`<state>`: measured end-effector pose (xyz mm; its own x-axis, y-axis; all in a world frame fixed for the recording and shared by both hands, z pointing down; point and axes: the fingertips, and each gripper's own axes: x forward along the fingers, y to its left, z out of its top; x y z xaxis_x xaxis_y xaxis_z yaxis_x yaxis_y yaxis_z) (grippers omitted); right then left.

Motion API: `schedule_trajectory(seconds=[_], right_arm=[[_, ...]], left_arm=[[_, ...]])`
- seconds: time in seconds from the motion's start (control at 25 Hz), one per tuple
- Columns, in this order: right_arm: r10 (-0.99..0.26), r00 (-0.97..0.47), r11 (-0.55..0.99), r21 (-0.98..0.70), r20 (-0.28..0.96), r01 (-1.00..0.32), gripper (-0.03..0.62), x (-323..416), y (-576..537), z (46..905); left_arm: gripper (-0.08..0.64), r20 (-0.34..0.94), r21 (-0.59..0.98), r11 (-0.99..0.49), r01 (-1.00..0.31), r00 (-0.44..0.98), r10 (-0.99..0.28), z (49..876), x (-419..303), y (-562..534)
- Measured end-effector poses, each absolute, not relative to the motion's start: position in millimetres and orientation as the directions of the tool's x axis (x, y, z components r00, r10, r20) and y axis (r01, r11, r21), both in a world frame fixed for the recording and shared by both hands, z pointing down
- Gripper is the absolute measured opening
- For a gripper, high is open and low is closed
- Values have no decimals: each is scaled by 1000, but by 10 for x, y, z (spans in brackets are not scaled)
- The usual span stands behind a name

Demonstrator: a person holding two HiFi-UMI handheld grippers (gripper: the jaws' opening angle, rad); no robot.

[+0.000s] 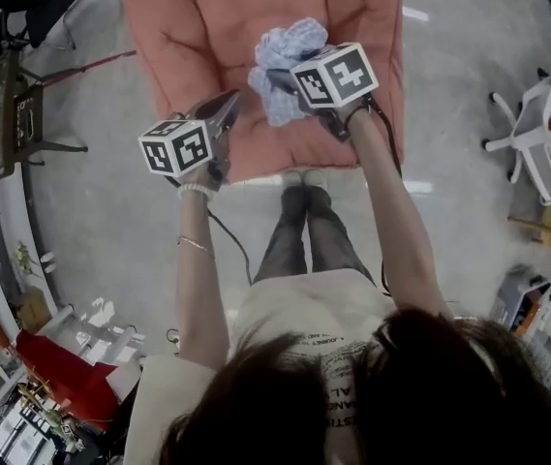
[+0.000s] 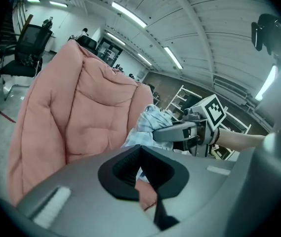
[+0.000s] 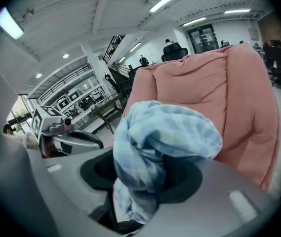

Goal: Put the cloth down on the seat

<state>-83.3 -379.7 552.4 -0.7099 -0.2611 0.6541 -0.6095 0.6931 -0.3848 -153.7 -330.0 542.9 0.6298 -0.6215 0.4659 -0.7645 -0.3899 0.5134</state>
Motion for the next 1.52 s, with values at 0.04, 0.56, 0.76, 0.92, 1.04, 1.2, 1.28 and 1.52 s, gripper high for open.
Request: schedule_trajectory(seconds=[0.04, 0.56, 0.76, 0.92, 1.04, 1.2, 1.28, 1.52], right_arm=[[-244, -711, 698, -390, 659, -601, 219, -856, -3789, 5609], [-84, -668, 751, -394, 739, -530, 219, -1138, -3735, 6500], [-53, -660, 750, -406, 749, -522, 219, -1175, -3723, 6752], [-25, -653, 751, -417, 757, -512, 219, -1204, -3753, 7069], [-4, -631, 761, -407, 776, -505, 219, -1198, -3686, 7197], [16, -625, 758, -417, 780, -501, 219, -1205, -3594, 7307], [30, -620, 757, -423, 784, -499, 219, -1205, -3578, 7366], [49, -596, 758, -418, 802, -500, 221, -1190, -3523, 7487]], left_arm=[[-2, 477, 516, -381, -767, 627, -616, 5508, -1548, -3291], [-2, 542, 585, -308, -750, 644, -540, 6294, -1592, -3254], [-2, 568, 588, -310, -747, 654, -499, 6502, -1611, -3263], [-2, 593, 589, -300, -751, 653, -471, 6821, -1626, -3271], [-2, 602, 599, -284, -749, 655, -457, 6944, -1632, -3195], [-2, 613, 613, -266, -744, 660, -434, 7076, -1598, -3096], [-2, 616, 619, -255, -743, 660, -429, 7132, -1576, -3086], [-2, 622, 631, -228, -742, 659, -422, 7214, -1539, -3052]])
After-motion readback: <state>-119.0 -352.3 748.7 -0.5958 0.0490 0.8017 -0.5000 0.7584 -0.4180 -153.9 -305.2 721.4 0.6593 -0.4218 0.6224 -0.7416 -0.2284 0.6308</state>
